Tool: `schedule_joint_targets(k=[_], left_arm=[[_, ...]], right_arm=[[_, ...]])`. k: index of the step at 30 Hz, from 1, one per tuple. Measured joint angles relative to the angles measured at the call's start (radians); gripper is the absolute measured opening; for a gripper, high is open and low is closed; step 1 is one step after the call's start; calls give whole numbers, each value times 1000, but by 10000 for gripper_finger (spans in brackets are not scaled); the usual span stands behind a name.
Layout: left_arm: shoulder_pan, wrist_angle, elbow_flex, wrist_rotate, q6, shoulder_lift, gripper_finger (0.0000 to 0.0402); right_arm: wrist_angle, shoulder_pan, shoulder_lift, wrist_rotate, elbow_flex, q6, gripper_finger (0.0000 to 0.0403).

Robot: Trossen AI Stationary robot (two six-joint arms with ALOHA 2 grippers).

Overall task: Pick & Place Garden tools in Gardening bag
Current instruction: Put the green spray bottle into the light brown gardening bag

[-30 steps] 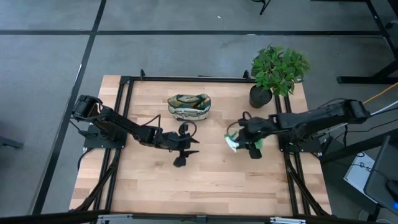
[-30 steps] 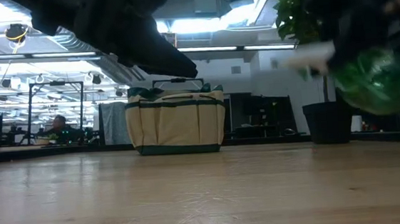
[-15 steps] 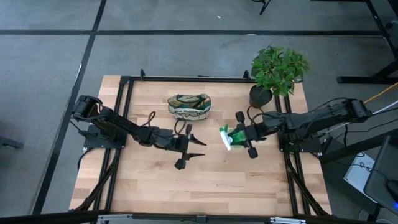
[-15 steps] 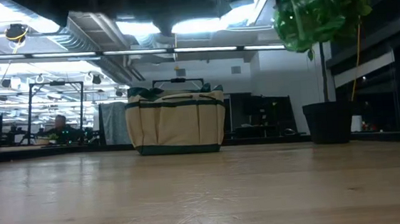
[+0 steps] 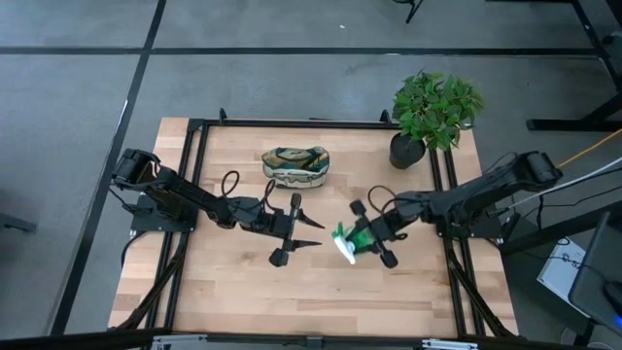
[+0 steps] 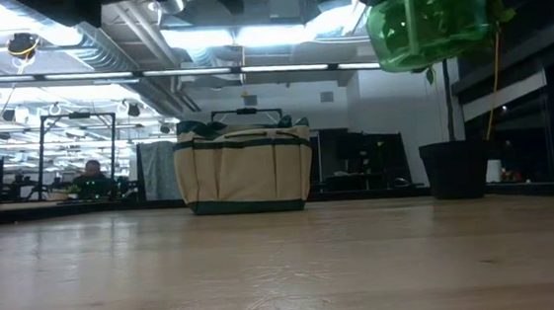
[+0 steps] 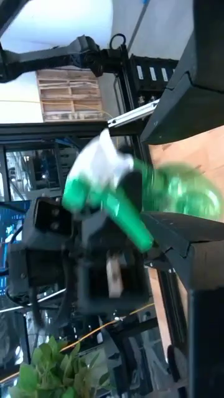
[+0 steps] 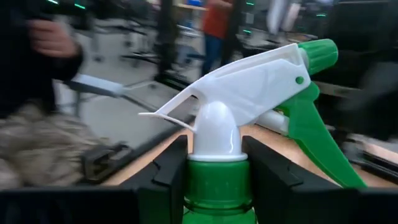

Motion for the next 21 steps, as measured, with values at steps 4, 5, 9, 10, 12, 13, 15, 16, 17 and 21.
schedule_joint_targets(k=[4,5,9,10,12,13,15,16,17,21], left_arm=[[-4,0,0,1,91,0,187],[-7,0,0,3,118,0,189],[-15,-1,7,9,143,0,199],[-15,-1,15,13,129,0,202],[-10,-8,34,42,109,6,209],[-7,-11,45,67,104,14,212],[-5,-24,68,122,102,39,219],[-6,-31,86,137,101,57,222],[-6,-49,99,140,100,71,224],[-5,-131,155,140,119,117,230]], right_arm=[[76,13,62,-82,0,83,129],[81,13,73,-91,0,109,129],[89,12,110,-127,0,195,129],[95,12,120,-130,0,213,129],[108,12,137,-133,0,239,129],[117,12,144,-133,0,246,129],[133,12,156,-133,0,265,129],[137,12,160,-133,0,277,129],[137,12,161,-133,0,294,129],[135,12,161,-133,0,351,129]])
